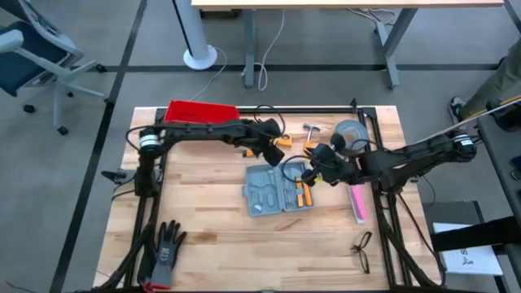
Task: Prefit tool cases
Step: Put the pliers into the gray toolbox
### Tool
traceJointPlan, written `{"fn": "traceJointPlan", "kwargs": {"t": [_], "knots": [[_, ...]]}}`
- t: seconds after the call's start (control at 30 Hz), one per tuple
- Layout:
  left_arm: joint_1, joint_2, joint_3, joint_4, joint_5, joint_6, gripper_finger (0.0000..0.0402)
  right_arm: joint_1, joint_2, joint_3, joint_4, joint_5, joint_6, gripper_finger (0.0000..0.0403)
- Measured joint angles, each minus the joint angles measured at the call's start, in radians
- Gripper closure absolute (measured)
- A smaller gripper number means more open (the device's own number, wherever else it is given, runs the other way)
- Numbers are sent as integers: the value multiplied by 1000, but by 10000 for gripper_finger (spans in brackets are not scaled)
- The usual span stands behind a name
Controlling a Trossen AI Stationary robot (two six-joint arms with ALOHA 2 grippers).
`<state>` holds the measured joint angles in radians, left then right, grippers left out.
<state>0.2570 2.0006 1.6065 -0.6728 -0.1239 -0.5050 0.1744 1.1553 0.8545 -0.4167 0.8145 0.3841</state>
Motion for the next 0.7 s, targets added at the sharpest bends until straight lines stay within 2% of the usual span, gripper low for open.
{"fn": "traceJointPlan", "kwargs": {"t": [0.23,0.5,0.7], "knots": [[38,73,114,-136,-43,-18,239,41,-56,-4,-1,-2,-59,380],[79,74,106,-169,17,-80,238,55,-55,-10,-4,-8,-71,380],[89,74,100,-166,32,-89,213,55,-55,-24,-5,-10,-74,380]]}}
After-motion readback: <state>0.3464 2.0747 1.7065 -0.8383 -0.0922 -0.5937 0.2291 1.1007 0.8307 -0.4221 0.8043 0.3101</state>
